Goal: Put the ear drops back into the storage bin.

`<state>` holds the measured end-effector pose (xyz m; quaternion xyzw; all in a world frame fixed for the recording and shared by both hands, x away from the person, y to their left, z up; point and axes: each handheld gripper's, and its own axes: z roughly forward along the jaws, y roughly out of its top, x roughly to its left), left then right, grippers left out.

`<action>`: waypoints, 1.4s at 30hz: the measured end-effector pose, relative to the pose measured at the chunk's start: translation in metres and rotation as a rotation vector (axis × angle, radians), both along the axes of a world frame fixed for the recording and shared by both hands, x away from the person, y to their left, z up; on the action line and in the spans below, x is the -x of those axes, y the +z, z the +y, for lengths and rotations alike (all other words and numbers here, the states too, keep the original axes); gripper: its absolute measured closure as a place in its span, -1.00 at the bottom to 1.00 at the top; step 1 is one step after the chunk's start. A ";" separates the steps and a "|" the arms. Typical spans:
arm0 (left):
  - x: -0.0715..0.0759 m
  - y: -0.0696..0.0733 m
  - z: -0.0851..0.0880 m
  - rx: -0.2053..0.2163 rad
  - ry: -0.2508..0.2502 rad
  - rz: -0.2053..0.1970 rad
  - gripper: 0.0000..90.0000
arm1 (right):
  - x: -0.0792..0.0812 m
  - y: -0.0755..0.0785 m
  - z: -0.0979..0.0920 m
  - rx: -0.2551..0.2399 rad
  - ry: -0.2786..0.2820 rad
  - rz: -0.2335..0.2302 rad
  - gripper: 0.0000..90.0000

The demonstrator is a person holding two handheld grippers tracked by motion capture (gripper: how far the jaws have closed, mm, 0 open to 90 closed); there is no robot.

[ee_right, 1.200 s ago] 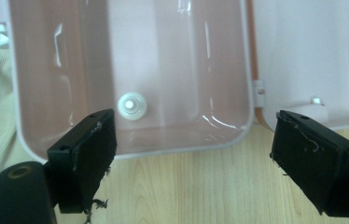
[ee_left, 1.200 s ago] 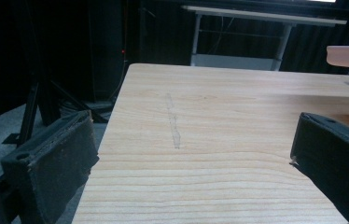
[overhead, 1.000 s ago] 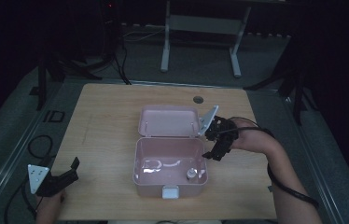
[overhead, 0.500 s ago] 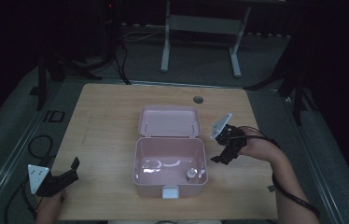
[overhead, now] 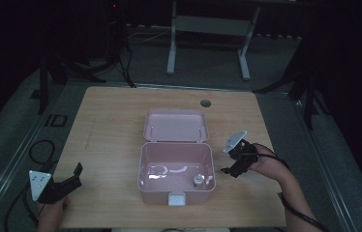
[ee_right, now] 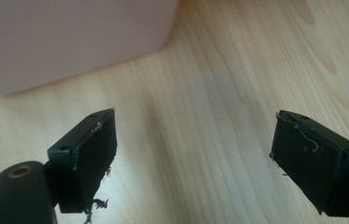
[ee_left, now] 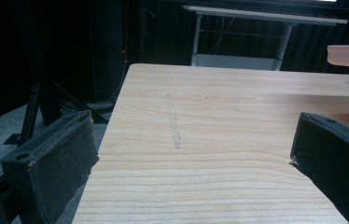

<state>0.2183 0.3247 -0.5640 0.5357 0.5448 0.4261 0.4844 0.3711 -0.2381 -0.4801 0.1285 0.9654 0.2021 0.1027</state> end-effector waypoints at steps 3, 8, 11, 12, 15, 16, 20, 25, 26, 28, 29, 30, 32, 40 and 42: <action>0.000 0.000 0.000 -0.001 0.001 0.000 -0.99 | 0.001 -0.010 -0.007 -0.045 -0.044 -0.071 -0.69; 0.000 0.000 0.000 -0.001 0.001 -0.001 -0.99 | 0.001 -0.022 -0.013 -0.068 -0.094 -0.114 -0.69; 0.000 0.000 0.000 -0.001 0.001 -0.001 -0.99 | 0.001 -0.028 -0.016 -0.078 -0.121 -0.122 -0.69; 0.000 0.000 0.000 0.000 0.000 -0.001 -0.99 | 0.002 -0.030 -0.018 -0.088 -0.135 -0.126 -0.69; 0.000 0.000 0.000 0.000 0.000 0.000 -0.99 | 0.002 -0.033 -0.023 -0.115 -0.168 -0.126 -0.69; 0.000 0.000 0.000 0.000 0.000 -0.001 -0.99 | 0.002 -0.035 -0.025 -0.125 -0.189 -0.130 -0.69; 0.000 0.000 0.000 0.001 -0.001 -0.001 -0.99 | 0.002 -0.039 -0.031 -0.160 -0.253 -0.156 -0.70; 0.000 0.000 0.000 0.002 -0.001 -0.001 -0.99 | 0.001 -0.041 -0.041 -0.227 -0.365 -0.216 -0.70; 0.000 0.000 0.000 0.002 -0.001 -0.001 -0.99 | 0.002 -0.043 -0.046 -0.257 -0.427 -0.257 -0.70; 0.000 0.000 0.000 0.002 -0.001 -0.001 -0.99 | 0.004 -0.046 -0.050 -0.283 -0.475 -0.283 -0.70; 0.000 0.000 0.000 0.002 -0.001 -0.001 -0.99 | 0.005 -0.047 -0.052 -0.290 -0.496 -0.290 -0.70; 0.000 0.000 0.000 0.002 -0.001 -0.001 -0.99 | 0.005 -0.049 -0.054 -0.293 -0.509 -0.293 -0.70; 0.000 0.000 0.000 0.002 -0.001 -0.001 -0.99 | 0.006 -0.052 -0.056 -0.291 -0.540 -0.287 -0.70; 0.000 0.000 0.000 0.002 0.000 -0.001 -0.99 | 0.011 -0.058 -0.063 -0.331 -0.671 -0.269 -0.70; 0.000 0.000 0.000 0.003 -0.001 -0.001 -0.99 | 0.012 -0.059 -0.065 -0.358 -0.716 -0.271 -0.70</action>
